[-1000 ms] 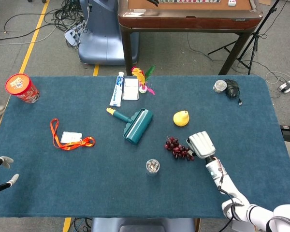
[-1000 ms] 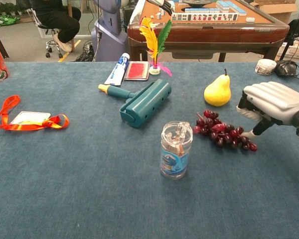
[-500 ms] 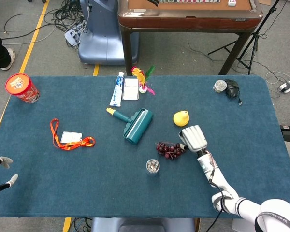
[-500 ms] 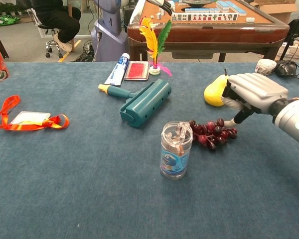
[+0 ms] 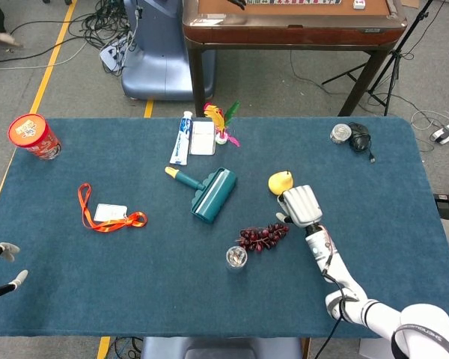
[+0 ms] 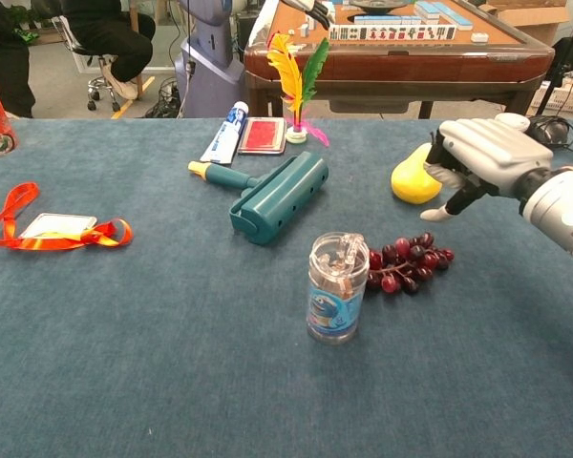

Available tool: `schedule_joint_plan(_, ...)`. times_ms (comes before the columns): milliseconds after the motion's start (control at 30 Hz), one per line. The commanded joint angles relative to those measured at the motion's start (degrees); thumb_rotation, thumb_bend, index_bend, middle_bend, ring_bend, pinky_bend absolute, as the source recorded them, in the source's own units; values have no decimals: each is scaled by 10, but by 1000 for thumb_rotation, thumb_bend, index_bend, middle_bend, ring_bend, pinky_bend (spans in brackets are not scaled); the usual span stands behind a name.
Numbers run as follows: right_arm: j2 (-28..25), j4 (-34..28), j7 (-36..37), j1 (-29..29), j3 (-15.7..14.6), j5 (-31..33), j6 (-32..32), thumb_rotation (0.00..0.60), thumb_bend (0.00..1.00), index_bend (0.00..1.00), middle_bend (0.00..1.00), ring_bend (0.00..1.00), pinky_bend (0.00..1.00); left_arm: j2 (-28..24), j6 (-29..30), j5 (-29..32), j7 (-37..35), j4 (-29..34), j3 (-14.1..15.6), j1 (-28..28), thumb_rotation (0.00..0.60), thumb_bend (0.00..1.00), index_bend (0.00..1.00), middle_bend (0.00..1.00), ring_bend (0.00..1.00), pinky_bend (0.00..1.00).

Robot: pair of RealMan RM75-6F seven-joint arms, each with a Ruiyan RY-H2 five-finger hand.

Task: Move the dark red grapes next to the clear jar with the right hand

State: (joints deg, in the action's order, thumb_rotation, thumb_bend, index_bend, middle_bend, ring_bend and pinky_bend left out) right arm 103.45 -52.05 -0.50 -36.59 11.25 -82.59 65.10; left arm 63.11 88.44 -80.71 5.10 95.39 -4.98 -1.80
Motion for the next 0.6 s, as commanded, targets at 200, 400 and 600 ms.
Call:
schedule_joint_plan(200, -82, -143, -43, 46, -44, -21, 35, 600, 0, 1000, 1000, 1000, 1000, 2, -1, 0, 4, 0, 0, -1, 600, 195, 452, 518, 410, 584)
schedule_joint_plan(400, -125, -217, -66, 69, -67, -32, 50, 600, 0, 1000, 1000, 1000, 1000, 5, -4, 2, 9, -2, 0, -3, 600, 194, 453, 518, 410, 584)
schedule_joint_plan(600, -132, -234, -72, 77, -82, -36, 43, 600, 0, 1000, 1000, 1000, 1000, 5, -4, 4, 10, -1, -1, -3, 600, 194, 452, 518, 410, 584)
